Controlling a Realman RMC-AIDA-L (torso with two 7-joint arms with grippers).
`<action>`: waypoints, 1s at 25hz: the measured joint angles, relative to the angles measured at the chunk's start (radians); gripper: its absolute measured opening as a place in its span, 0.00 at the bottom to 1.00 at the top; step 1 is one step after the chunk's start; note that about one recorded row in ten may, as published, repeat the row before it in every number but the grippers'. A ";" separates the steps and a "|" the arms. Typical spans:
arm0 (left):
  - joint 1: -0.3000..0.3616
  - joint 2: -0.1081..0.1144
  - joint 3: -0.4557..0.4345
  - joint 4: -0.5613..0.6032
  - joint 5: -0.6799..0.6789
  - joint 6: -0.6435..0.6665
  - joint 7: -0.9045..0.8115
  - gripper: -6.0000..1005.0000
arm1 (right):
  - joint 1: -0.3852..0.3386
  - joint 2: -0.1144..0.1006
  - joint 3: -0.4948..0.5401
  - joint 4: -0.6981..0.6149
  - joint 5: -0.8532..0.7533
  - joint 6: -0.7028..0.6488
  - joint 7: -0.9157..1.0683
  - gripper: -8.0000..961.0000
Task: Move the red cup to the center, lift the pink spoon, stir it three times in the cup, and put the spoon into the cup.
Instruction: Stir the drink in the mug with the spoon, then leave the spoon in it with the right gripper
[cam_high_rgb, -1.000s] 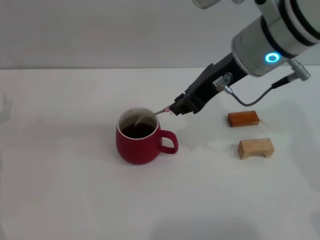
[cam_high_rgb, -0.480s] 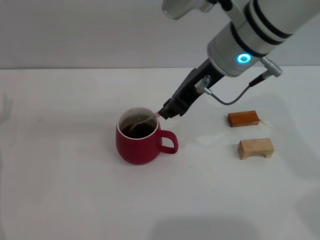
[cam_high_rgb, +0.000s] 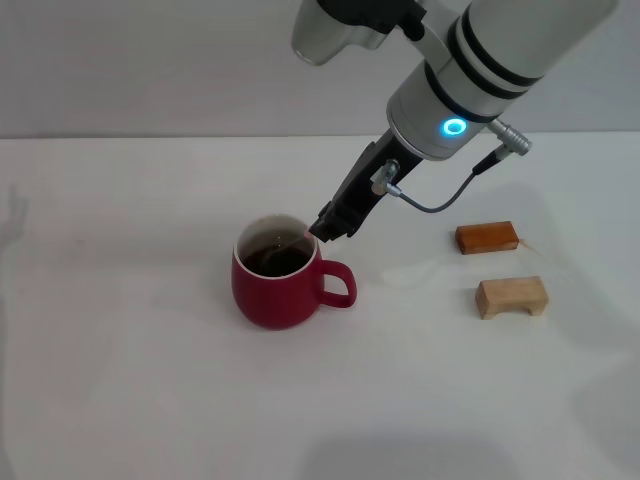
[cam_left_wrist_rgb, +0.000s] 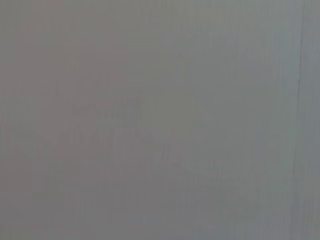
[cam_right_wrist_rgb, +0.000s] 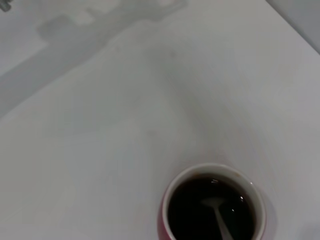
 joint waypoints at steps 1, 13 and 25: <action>-0.001 0.000 0.000 0.001 0.000 0.000 0.000 0.84 | 0.004 0.001 0.000 -0.006 -0.006 -0.005 0.000 0.18; -0.004 0.000 0.000 0.000 -0.004 0.000 -0.002 0.84 | 0.041 0.003 -0.010 -0.038 -0.067 -0.009 0.006 0.17; 0.001 0.000 0.000 -0.002 -0.004 0.006 -0.002 0.84 | 0.046 0.011 -0.012 -0.033 -0.019 0.057 0.001 0.18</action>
